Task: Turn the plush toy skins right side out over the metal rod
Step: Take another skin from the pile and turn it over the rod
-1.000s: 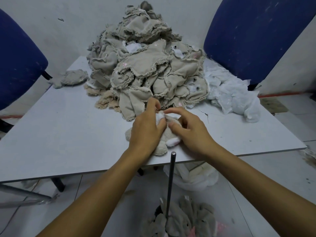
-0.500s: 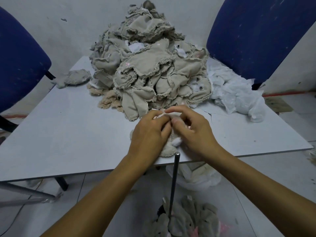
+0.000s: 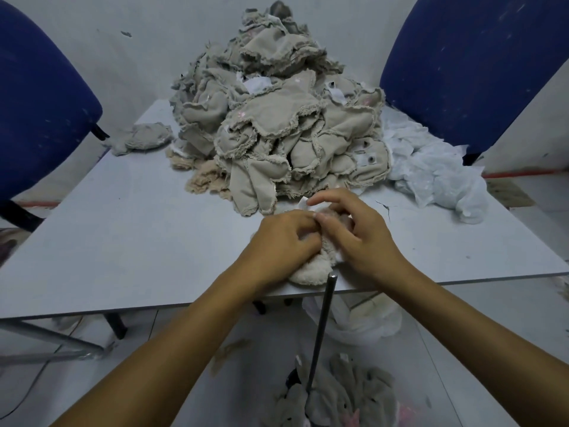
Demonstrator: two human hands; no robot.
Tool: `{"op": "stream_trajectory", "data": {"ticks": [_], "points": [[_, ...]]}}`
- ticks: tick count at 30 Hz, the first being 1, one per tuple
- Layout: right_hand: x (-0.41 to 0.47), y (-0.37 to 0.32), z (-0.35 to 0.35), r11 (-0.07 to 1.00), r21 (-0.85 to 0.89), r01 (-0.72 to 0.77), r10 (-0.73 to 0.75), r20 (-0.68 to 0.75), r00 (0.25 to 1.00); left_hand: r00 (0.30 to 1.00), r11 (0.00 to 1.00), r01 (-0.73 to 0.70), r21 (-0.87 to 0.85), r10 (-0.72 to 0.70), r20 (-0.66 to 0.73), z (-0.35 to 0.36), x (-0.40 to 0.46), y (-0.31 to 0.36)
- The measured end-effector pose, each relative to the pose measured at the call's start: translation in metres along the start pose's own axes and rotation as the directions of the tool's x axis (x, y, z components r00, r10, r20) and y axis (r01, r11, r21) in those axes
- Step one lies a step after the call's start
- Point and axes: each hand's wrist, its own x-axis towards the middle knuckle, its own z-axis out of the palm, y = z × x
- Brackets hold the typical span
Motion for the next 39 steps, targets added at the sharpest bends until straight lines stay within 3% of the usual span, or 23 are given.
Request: {"op": "stream_trajectory", "data": {"ticks": [2,5,9,14,17,21,23,26,29,31,36,39], "points": [[0.003,-0.001,-0.003,1.000,0.014,-0.003,0.003,0.005,1.000,0.984,0.987,0.115,-0.112,-0.129,-0.127,-0.002,0.001,0.001],[0.002,-0.002,-0.001,0.996,-0.025,-0.087,0.088,0.035,0.996,0.954,0.954,0.207,-0.217,-0.246,-0.174,-0.003,0.006,0.005],[-0.001,0.002,0.009,0.945,-0.112,-0.306,0.312,0.038,0.949,0.923,0.978,0.182,-0.106,-0.207,-0.324,0.000,0.013,0.001],[0.003,0.004,0.016,0.911,0.008,-0.412,0.409,0.094,0.908,0.905,0.989,0.134,0.071,-0.093,-0.415,0.008,0.018,-0.005],[0.003,0.003,0.020,0.838,0.198,-0.509,0.507,0.066,0.860,0.963,0.979,0.079,0.187,-0.026,-0.269,0.009,0.022,-0.012],[0.004,0.003,0.011,0.830,0.208,-0.518,0.523,0.036,0.852,0.999,0.979,0.027,0.203,-0.036,0.038,0.001,0.021,-0.021],[0.003,0.003,0.010,0.838,0.205,-0.506,0.508,0.050,0.860,0.999,0.990,0.025,0.137,-0.028,0.021,0.000,0.017,-0.020],[-0.001,0.000,0.013,0.848,0.229,-0.478,0.475,0.073,0.877,0.977,0.994,0.091,-0.053,-0.099,-0.189,0.002,0.014,-0.013],[-0.003,-0.004,0.016,0.857,0.263,-0.443,0.428,0.114,0.897,0.916,0.985,0.134,-0.104,-0.164,-0.366,0.006,0.014,-0.008],[-0.003,-0.005,0.015,0.848,0.307,-0.433,0.415,0.125,0.901,0.904,0.983,0.146,-0.109,-0.177,-0.390,0.009,0.014,-0.007],[-0.002,-0.008,0.012,0.800,0.411,-0.436,0.445,0.080,0.892,0.967,0.987,0.138,-0.083,-0.152,-0.203,0.004,0.016,-0.008],[0.001,-0.006,0.009,0.778,0.442,-0.446,0.486,0.025,0.874,0.981,0.939,0.192,-0.284,-0.189,0.038,0.000,0.013,-0.006]]}}
